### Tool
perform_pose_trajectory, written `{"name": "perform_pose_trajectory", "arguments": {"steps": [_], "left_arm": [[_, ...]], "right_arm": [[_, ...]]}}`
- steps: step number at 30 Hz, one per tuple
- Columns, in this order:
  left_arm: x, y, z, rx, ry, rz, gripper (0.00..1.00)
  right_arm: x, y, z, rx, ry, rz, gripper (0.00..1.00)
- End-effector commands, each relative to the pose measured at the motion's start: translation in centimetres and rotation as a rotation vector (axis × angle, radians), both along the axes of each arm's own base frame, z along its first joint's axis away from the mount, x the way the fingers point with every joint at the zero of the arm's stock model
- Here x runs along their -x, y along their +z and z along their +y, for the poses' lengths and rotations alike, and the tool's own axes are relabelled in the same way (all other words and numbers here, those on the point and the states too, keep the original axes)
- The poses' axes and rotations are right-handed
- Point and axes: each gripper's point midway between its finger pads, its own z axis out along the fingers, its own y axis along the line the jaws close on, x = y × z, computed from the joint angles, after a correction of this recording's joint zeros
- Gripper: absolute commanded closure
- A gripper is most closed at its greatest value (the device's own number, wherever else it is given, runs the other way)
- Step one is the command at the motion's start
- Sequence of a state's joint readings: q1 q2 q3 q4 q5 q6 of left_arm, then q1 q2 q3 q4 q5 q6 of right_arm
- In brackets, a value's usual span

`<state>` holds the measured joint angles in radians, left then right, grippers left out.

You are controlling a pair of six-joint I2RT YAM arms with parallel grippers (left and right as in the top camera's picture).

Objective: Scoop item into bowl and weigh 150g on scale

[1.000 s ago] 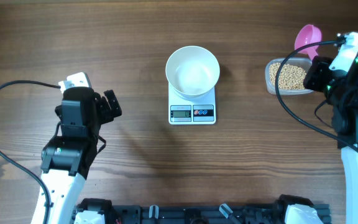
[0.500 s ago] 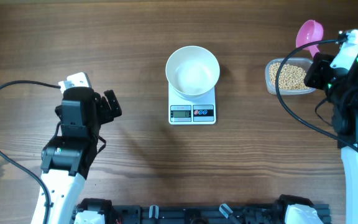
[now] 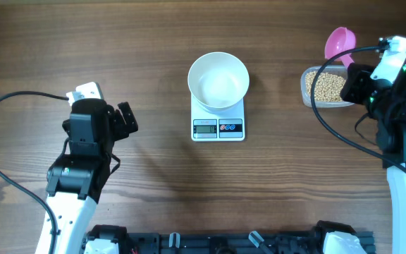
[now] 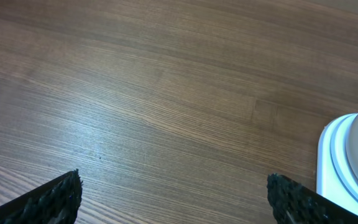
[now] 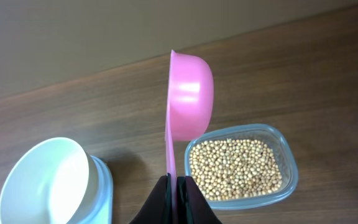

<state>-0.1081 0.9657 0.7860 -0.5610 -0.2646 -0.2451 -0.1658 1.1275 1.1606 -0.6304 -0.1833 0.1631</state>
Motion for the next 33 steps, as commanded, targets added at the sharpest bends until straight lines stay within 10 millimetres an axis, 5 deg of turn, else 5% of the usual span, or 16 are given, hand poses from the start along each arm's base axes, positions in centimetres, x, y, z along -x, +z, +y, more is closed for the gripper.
{"name": "perform_pose_trajectory", "arguments": {"steps": [1, 19, 33], "left_arm": [[0.0, 0.1, 0.4, -0.005, 0.011, -0.004, 0.0], [0.0, 0.1, 0.4, -0.005, 0.011, -0.004, 0.0], [0.0, 0.1, 0.4, -0.005, 0.011, -0.004, 0.0]], "right_arm": [[0.0, 0.5, 0.3, -0.083, -0.036, -0.004, 0.96], [-0.3, 0.6, 0.2, -0.089, -0.041, -0.008, 0.96], [-2.0, 0.9, -1.8, -0.031, -0.127, -0.052, 0.96]]}}
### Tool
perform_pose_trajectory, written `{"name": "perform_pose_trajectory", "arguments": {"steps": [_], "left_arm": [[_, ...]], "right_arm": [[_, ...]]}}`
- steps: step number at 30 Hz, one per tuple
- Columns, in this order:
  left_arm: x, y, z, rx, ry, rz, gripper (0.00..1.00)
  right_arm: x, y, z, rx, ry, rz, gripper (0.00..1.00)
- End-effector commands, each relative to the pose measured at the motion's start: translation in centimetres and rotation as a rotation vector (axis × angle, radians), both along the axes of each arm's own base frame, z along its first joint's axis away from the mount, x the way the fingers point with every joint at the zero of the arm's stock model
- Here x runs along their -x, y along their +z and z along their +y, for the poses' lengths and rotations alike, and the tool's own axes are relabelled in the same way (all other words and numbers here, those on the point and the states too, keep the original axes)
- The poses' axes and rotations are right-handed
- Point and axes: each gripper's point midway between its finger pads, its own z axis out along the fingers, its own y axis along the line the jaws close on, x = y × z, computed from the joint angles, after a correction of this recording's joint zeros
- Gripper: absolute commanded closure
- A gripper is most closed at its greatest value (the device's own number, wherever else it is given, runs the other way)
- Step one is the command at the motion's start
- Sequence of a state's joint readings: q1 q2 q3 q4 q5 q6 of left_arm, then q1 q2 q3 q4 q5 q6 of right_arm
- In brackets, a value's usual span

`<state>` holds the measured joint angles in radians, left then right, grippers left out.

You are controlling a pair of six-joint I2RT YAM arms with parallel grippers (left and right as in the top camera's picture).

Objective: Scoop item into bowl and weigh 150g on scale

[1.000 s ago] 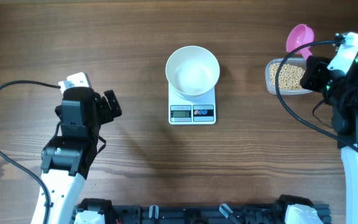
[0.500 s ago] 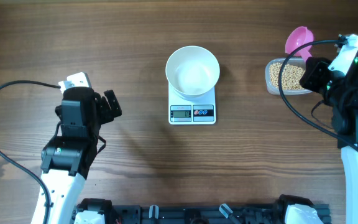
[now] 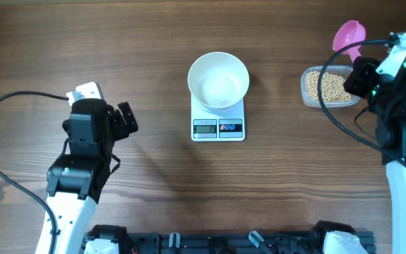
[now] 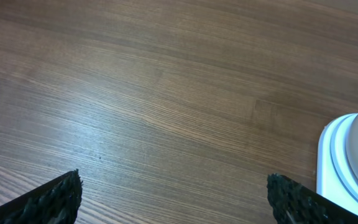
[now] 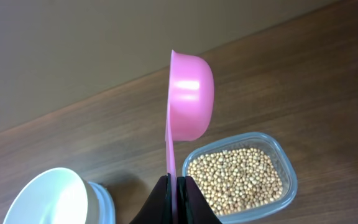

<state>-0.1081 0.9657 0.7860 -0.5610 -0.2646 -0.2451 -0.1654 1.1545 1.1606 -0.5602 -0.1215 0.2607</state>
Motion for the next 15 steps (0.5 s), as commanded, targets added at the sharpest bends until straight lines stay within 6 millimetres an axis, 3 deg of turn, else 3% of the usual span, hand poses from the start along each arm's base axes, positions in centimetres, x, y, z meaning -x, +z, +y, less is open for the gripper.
{"name": "perform_pose_trajectory", "arguments": {"steps": [1, 6, 12, 15], "left_arm": [[0.0, 0.1, 0.4, -0.005, 0.011, -0.004, 0.0], [0.0, 0.1, 0.4, -0.005, 0.011, -0.005, 0.0], [-0.8, 1.1, 0.2, 0.003, 0.009, -0.057, 0.0], [-0.9, 0.7, -2.9, 0.12, -0.128, -0.045, 0.0]], "right_arm": [[-0.8, 0.7, -0.6, 0.013, -0.024, -0.027, 0.96], [-1.8, 2.5, -0.7, 0.026, -0.024, -0.11, 0.96], [-1.4, 1.8, 0.0, 0.001, 0.013, -0.079, 0.96], [-1.3, 1.5, 0.1, 0.0, 0.013, -0.065, 0.96]]}}
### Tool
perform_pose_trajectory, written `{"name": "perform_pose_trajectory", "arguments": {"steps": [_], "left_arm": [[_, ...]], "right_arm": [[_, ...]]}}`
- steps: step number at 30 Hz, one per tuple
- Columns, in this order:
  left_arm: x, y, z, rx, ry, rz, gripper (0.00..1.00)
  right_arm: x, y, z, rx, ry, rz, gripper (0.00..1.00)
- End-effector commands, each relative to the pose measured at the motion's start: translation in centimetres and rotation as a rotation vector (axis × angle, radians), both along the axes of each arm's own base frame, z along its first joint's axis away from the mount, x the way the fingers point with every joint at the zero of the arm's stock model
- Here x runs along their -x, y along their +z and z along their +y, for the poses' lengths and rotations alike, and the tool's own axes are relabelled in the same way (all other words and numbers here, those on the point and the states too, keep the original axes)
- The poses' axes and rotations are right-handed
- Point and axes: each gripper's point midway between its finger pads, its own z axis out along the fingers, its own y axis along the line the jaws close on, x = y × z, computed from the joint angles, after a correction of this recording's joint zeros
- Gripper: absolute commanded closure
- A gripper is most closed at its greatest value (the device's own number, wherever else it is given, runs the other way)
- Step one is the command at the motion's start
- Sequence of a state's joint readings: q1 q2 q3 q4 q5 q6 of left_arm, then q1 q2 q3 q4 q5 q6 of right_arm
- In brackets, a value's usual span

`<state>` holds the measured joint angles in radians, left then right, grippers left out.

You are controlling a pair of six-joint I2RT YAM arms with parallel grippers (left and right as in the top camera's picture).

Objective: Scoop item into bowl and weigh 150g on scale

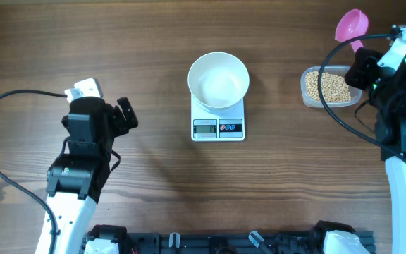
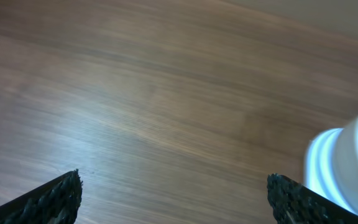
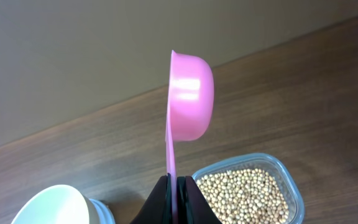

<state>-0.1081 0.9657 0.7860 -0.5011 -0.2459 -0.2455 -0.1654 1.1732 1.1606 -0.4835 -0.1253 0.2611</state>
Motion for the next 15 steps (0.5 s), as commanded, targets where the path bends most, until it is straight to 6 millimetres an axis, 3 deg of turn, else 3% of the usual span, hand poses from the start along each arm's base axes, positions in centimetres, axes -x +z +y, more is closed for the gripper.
{"name": "perform_pose_trajectory", "arguments": {"steps": [1, 4, 6, 15], "left_arm": [[0.0, -0.2, -3.9, 0.149, -0.181, 0.01, 0.0], [1.1, 1.0, -10.0, 0.37, -0.477, 0.007, 0.0], [2.8, 1.6, -13.2, 0.475, -0.678, 0.029, 0.0], [6.2, 2.3, -16.3, 0.598, -0.913, 0.071, 0.0]], "right_arm": [[0.0, 0.4, 0.2, -0.007, 0.011, -0.001, 0.96], [0.5, -0.4, 0.3, -0.013, 0.01, 0.033, 0.96], [0.6, -0.6, 0.3, -0.015, 0.01, 0.046, 0.96], [0.9, -1.1, 0.4, 0.004, 0.023, 0.068, 0.96]]}}
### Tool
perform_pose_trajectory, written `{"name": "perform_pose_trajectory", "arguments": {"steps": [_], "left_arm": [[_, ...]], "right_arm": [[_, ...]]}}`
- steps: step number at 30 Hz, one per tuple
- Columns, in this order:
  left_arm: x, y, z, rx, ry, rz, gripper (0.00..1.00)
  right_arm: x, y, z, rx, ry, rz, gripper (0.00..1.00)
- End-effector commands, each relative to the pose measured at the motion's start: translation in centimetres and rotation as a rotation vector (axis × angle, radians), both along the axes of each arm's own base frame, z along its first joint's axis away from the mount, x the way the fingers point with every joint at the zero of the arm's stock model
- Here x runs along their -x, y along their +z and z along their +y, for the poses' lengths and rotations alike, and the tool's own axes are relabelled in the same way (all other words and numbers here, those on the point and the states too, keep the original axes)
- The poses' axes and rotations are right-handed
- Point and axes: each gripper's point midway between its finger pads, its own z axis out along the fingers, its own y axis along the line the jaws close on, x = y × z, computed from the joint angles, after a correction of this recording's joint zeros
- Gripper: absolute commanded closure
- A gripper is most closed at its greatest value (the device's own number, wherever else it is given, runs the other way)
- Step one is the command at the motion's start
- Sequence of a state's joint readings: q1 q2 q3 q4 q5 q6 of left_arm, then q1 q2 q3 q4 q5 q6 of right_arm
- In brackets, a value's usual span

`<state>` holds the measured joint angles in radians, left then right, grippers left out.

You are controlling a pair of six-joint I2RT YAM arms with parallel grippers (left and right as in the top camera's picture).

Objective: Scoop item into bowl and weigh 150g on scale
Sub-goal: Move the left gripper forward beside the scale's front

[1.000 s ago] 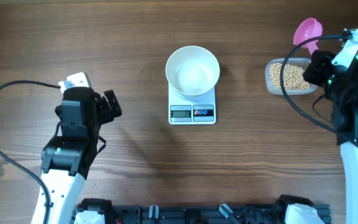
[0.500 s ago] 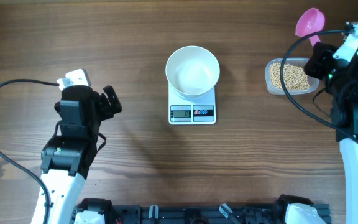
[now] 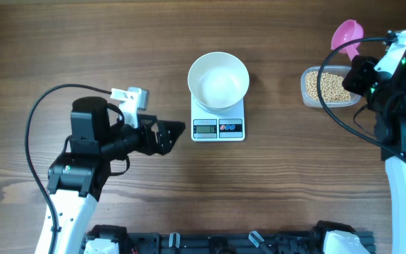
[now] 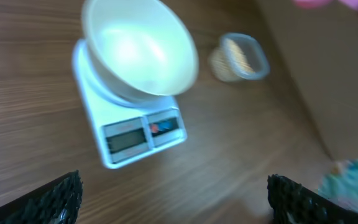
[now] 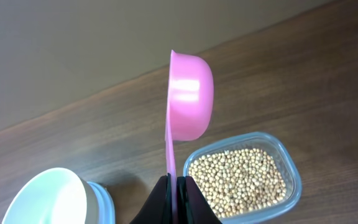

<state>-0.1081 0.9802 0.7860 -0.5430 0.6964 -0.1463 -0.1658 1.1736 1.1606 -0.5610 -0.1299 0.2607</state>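
An empty white bowl [image 3: 218, 80] stands on a small white scale [image 3: 218, 123] mid-table. A clear tub of pale round beans [image 3: 328, 86] sits at the right. My right gripper [image 5: 174, 186] is shut on the handle of a pink scoop [image 5: 190, 96], held on edge above the tub's far left side; the scoop [image 3: 346, 35] looks empty. My left gripper [image 3: 166, 134] is open, stretched toward the scale from the left, nothing between its fingers. The left wrist view shows the bowl [image 4: 138, 48], scale [image 4: 132, 124] and tub [image 4: 241, 55], blurred.
Wooden table [image 3: 189, 197] all round. A black cable [image 3: 37, 123] loops over the left arm. The right arm's body [image 3: 400, 92] stands just right of the tub.
My left arm has swung out from the left side toward the scale, gripper still open. The right gripper with the scoop has shifted slightly nearer over the tub.
The right gripper held the pink scoop over the bean tub's left edge throughout, drifting a little farther back and then nearer again. The left arm rested at the left, open, until now, when it reaches toward the scale. The bowl stays empty.
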Motion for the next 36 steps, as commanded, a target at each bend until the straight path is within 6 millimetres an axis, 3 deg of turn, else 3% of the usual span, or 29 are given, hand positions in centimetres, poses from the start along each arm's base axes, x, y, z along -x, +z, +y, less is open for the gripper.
{"name": "perform_pose_trajectory", "arguments": {"steps": [1, 4, 10, 16, 26, 31, 36], "left_arm": [[1.6, 1.1, -1.7, 0.08, -0.13, -0.017, 0.0], [1.8, 0.6, -2.3, 0.043, -0.139, -0.016, 0.0], [0.6, -2.0, -1.7, -0.156, 0.059, 0.035, 0.0], [-0.4, -2.2, -1.0, -0.33, 0.188, -0.046, 0.0], [-1.2, -1.2, -1.4, -0.363, 0.186, -0.135, 0.0], [-0.9, -2.4, -1.2, -0.413, 0.165, -0.071, 0.0], [-2.2, -1.8, -1.9, -0.437, 0.152, -0.052, 0.0]], "right_arm": [[0.0, 0.4, 0.1, 0.031, 0.029, -0.002, 0.96], [0.3, 0.0, 0.1, 0.074, 0.055, 0.016, 0.96], [0.3, 0.0, 0.1, 0.082, 0.06, 0.018, 0.96], [0.3, 0.0, 0.1, 0.082, 0.06, 0.018, 0.96], [0.3, 0.0, 0.1, 0.082, 0.06, 0.017, 0.96], [0.3, 0.0, 0.1, 0.082, 0.06, 0.017, 0.96], [0.3, 0.0, 0.1, 0.082, 0.06, 0.017, 0.96]]}}
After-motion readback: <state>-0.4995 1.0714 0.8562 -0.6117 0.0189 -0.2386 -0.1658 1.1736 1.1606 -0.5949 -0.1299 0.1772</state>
